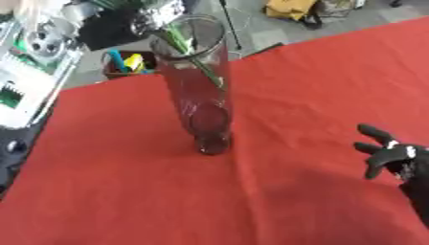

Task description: Arrange flowers into the vase.

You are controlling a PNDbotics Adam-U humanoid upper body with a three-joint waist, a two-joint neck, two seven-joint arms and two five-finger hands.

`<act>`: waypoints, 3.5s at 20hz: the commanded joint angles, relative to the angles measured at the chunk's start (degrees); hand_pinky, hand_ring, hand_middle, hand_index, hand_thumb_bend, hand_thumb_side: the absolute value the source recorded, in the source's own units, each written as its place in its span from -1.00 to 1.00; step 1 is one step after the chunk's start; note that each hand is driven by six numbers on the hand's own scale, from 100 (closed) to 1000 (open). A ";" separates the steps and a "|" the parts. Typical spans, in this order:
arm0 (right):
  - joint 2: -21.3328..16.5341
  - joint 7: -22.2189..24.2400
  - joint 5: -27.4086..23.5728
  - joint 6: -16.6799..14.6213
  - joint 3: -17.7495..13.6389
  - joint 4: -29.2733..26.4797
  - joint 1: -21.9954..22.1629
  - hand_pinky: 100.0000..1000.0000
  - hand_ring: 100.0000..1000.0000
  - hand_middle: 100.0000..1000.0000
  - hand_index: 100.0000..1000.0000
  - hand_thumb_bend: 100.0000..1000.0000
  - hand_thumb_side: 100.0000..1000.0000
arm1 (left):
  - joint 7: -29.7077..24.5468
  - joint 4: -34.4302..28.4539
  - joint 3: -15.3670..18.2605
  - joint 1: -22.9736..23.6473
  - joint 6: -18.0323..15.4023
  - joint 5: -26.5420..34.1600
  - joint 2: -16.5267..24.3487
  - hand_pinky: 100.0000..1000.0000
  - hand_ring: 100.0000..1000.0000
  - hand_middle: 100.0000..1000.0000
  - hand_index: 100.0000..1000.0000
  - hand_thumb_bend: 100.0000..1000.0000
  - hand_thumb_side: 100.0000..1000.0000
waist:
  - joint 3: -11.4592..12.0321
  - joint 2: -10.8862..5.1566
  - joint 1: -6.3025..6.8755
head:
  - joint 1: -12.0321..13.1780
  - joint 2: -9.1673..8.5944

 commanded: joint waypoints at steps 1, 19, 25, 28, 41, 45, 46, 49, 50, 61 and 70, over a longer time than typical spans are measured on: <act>-0.43 0.14 0.16 -0.09 0.02 -1.14 -0.27 0.82 1.00 -0.18 0.26 -1.00 0.79 | -0.61 -1.01 1.48 -1.40 -0.68 0.90 1.90 0.80 1.00 1.00 1.00 -1.00 1.00 | -0.03 -1.55 -0.57 | 0.37 0.24; -0.74 0.48 0.00 0.11 0.15 -1.14 0.18 0.83 1.00 -0.18 0.26 -1.00 0.79 | -11.74 -0.51 1.25 -0.38 -6.20 0.16 3.56 0.94 1.00 1.00 1.00 -1.00 1.00 | 0.66 -2.06 -0.36 | 1.75 0.92; -0.76 0.62 -0.01 0.33 0.25 -1.14 0.18 0.83 1.00 -0.19 0.26 -1.00 0.79 | -11.38 -0.77 1.84 -0.24 -6.19 -0.51 4.04 0.99 1.00 1.00 1.00 -1.00 1.00 | 0.90 -2.04 -0.33 | 1.67 0.85; -0.76 0.65 -0.06 0.38 0.28 -1.14 0.14 0.83 1.00 -0.19 0.26 -1.00 0.79 | -10.47 -0.67 1.93 -0.11 -6.23 -1.83 4.11 0.98 1.00 1.00 1.00 -1.00 1.00 | 0.87 -2.00 -0.33 | 1.61 0.77; -0.68 1.11 0.08 0.49 0.53 -1.14 0.12 0.83 1.00 -0.20 0.26 -1.00 0.78 | -9.50 2.01 1.89 -0.08 -4.18 -3.71 4.20 0.95 1.00 1.00 1.00 -1.00 1.00 | 0.34 -1.77 -0.03 | 1.55 0.00; -0.53 1.11 0.49 0.77 0.49 -1.14 0.27 0.84 1.00 -0.20 0.25 -1.00 0.77 | -11.31 3.68 2.09 -0.37 -3.00 0.58 3.92 0.93 1.00 1.00 1.00 -1.00 1.00 | 0.32 -1.64 0.11 | 1.65 0.01; -0.51 1.13 0.59 0.83 0.54 -1.14 0.27 0.84 1.00 -0.20 0.25 -1.00 0.77 | -11.77 3.78 2.23 -0.44 -2.54 1.80 4.04 0.93 1.00 1.00 1.00 -1.00 1.00 | 0.38 -1.60 0.14 | 1.63 0.06; -0.46 1.27 0.79 0.97 0.66 -1.14 0.22 0.84 1.00 -0.20 0.25 -1.00 0.77 | -12.42 3.70 2.62 -0.63 -1.62 3.46 4.41 0.94 1.00 1.00 1.00 -1.00 1.00 | 0.33 -1.54 0.23 | 1.77 0.07; -0.43 1.29 0.86 1.02 0.65 -1.14 0.23 0.84 1.00 -0.21 0.25 -1.00 0.77 | -12.63 3.70 2.72 -0.71 -1.43 3.82 4.54 0.95 1.00 1.00 1.00 -1.00 1.00 | 0.26 -1.50 0.27 | 1.82 0.04; -0.54 1.46 1.17 1.25 0.59 -1.14 0.48 0.84 1.00 -0.21 0.25 -1.00 0.77 | -18.25 3.87 3.37 -0.86 -1.80 0.93 6.55 0.97 1.00 1.00 1.00 -1.00 1.00 | 0.14 -1.72 0.73 | 1.77 0.20; -0.54 1.68 1.20 1.56 0.62 -1.14 0.42 0.85 1.00 -0.21 0.25 -1.00 0.78 | -19.95 3.79 3.50 -0.20 -2.91 -1.12 7.19 1.00 1.00 1.00 1.00 -0.80 1.00 | 0.29 -1.67 0.97 | 1.69 0.32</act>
